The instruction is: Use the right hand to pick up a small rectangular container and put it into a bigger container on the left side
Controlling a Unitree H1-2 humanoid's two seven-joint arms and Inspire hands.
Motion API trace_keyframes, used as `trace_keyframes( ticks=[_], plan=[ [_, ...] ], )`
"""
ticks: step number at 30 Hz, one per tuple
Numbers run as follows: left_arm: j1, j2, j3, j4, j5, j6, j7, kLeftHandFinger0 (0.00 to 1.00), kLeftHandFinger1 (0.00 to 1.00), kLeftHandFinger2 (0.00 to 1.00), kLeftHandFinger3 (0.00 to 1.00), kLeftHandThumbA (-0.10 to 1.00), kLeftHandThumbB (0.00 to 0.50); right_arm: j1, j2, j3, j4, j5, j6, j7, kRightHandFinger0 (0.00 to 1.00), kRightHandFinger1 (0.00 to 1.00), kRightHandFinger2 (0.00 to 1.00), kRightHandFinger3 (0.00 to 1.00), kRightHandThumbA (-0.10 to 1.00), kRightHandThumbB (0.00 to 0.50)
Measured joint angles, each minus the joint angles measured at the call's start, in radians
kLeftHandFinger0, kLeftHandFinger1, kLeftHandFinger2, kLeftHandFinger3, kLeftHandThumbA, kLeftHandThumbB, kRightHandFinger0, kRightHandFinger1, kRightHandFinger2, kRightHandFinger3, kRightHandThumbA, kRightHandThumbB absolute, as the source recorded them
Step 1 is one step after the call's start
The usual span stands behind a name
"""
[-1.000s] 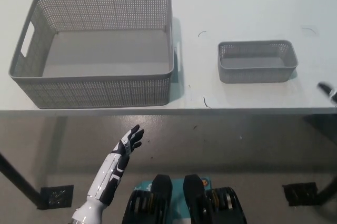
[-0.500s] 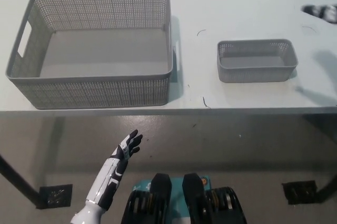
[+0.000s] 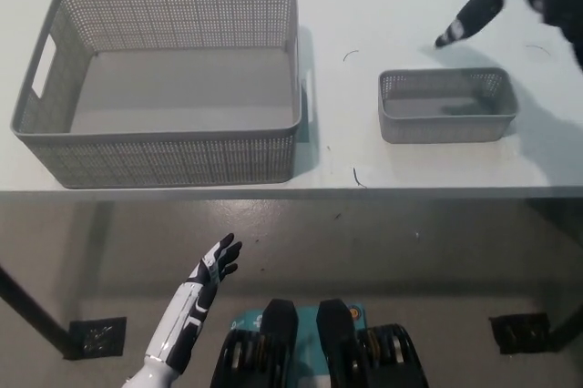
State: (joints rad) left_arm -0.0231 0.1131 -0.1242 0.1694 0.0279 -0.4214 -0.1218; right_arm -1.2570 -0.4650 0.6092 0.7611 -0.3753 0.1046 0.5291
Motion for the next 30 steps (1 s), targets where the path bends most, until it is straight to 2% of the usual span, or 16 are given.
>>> trace_keyframes(
  ticks=[2,3,4,6,9,12,16,18,21,25,29,30],
  plan=[
    [0.002,0.000,0.001,0.000,0.000,0.000,0.000,1.00,1.00,1.00,1.00,1.00,0.354,-0.048,0.033,0.055,0.100,-0.021,-0.001,0.032,1.00,1.00,1.00,1.00,1.00,0.352],
    [0.002,0.000,0.002,0.000,0.000,0.000,0.000,1.00,1.00,1.00,1.00,1.00,0.358,-0.065,0.046,0.077,0.144,-0.031,-0.002,0.044,1.00,1.00,1.00,1.00,1.00,0.402],
    [0.002,0.001,0.004,0.000,0.000,0.000,0.000,1.00,1.00,1.00,1.00,1.00,0.359,-0.086,0.061,0.098,0.185,-0.040,-0.003,0.055,1.00,1.00,1.00,1.00,1.00,0.402],
    [0.002,0.001,0.005,0.000,0.000,0.000,0.000,1.00,1.00,1.00,1.00,1.00,0.349,-0.124,0.091,0.142,0.267,-0.061,-0.005,0.072,1.00,1.00,1.00,1.00,1.00,0.389],
    [0.003,0.001,0.007,0.000,0.000,0.000,0.000,1.00,1.00,1.00,1.00,1.00,0.343,-0.177,0.134,0.200,0.386,-0.095,-0.011,0.094,1.00,1.00,1.00,1.00,1.00,0.341],
    [0.005,0.002,0.009,0.000,0.000,-0.001,0.000,1.00,1.00,1.00,1.00,1.00,0.346,-0.236,0.173,0.242,0.495,-0.124,-0.016,0.127,1.00,1.00,1.00,1.00,1.00,0.351],
    [0.004,0.007,0.011,0.000,0.002,-0.003,0.000,1.00,1.00,1.00,1.00,1.00,0.357,-0.302,0.211,0.256,0.596,-0.148,-0.015,0.167,1.00,1.00,1.00,1.00,1.00,0.396],
    [0.004,0.009,0.012,0.000,0.002,-0.005,0.000,1.00,1.00,1.00,1.00,1.00,0.352,-0.331,0.226,0.259,0.629,-0.162,-0.015,0.176,1.00,1.00,1.00,1.00,1.00,0.391],
    [0.005,0.010,0.013,0.000,0.003,-0.007,0.000,1.00,1.00,1.00,1.00,1.00,0.367,-0.345,0.241,0.260,0.647,-0.176,-0.016,0.179,1.00,1.00,1.00,1.00,1.00,0.438],
    [0.006,0.010,0.012,0.000,0.011,-0.009,0.000,1.00,1.00,1.00,1.00,1.00,0.376,-0.336,0.254,0.264,0.662,-0.200,-0.026,0.178,1.00,1.00,1.00,1.00,1.00,0.422],
    [0.006,0.010,0.012,0.000,0.019,-0.009,0.000,1.00,1.00,1.00,1.00,1.00,0.367,-0.323,0.256,0.264,0.666,-0.218,-0.036,0.175,1.00,1.00,1.00,1.00,1.00,0.444],
    [0.006,0.011,0.012,0.000,0.021,-0.009,0.000,1.00,1.00,1.00,1.00,1.00,0.364,-0.317,0.256,0.264,0.667,-0.224,-0.036,0.172,1.00,1.00,1.00,1.00,1.00,0.413]
  ],
)
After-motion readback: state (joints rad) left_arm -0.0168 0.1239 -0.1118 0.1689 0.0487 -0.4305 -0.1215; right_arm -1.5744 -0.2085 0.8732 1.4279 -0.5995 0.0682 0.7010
